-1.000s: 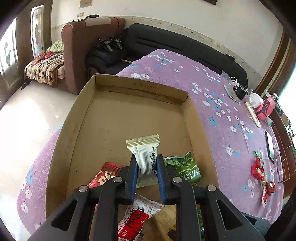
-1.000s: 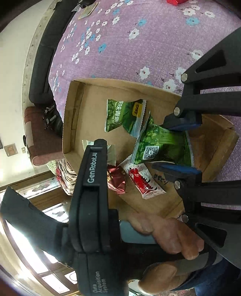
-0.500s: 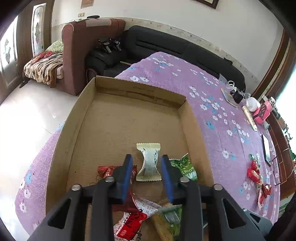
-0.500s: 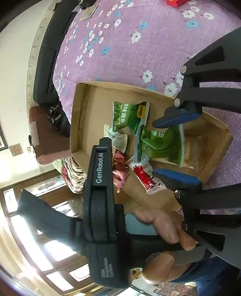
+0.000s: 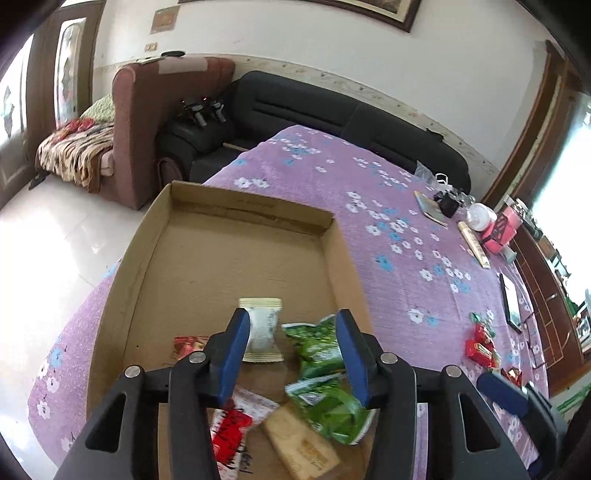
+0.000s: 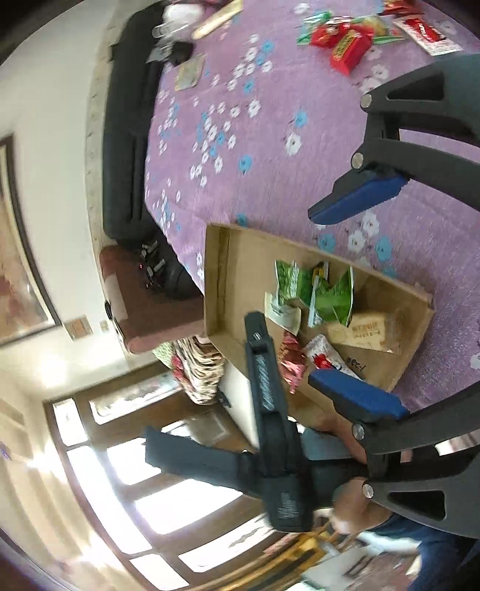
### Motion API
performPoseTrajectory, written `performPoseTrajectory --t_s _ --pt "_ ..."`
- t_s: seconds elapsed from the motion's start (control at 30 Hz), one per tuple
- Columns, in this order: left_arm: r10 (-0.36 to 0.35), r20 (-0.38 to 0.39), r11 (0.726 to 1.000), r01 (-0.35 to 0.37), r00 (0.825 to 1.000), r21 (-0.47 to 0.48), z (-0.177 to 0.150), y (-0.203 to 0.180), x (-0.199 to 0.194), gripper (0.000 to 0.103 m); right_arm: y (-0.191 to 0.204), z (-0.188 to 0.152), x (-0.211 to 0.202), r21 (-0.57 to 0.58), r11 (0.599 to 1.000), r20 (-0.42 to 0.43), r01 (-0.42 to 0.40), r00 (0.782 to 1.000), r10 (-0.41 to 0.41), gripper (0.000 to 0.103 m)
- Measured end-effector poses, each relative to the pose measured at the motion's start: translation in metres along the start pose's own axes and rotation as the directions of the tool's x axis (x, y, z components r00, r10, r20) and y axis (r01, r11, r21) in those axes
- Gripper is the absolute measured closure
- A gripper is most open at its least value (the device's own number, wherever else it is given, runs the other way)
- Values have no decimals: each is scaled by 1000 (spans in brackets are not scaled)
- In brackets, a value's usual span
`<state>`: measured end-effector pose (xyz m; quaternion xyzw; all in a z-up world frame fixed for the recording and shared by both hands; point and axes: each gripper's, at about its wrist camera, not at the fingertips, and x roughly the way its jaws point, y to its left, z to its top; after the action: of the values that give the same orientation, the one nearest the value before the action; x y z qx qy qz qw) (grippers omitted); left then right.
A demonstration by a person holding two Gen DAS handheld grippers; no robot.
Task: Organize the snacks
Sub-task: 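Move both grippers back to the snack pile on the table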
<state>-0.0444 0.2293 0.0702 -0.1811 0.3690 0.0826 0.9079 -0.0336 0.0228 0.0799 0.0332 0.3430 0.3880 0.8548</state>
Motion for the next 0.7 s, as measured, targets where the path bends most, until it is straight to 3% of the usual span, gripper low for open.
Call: performPoseTrajectory --t_s 0.13,0.27,0.37,0.5,0.6,0.7 --pt "-26 -6 999 26 1000 26 -2 -15 -1 50 -34 3 -23 95 995 33 14 999 -18 23" --pt "-56 -7 995 57 998 81 -10 -40 -3 50 -66 0 -54 167 983 100 83 990 -101 23" --pt "-83 -13 985 84 996 148 -20 -67 -4 39 -98 -6 -77 246 963 141 113 979 -151 25" --pt "-154 4 958 148 988 244 -40 -105 -7 30 -151 -18 -108 350 914 100 207 961 -256 25" --pt "-203 -89 925 221 975 310 -56 -134 4 30 -188 -32 -122 415 857 56 305 932 -358 25" --pt "-239 -196 891 295 951 346 -71 -158 17 30 -218 -46 -131 487 806 14 336 920 -391 25"
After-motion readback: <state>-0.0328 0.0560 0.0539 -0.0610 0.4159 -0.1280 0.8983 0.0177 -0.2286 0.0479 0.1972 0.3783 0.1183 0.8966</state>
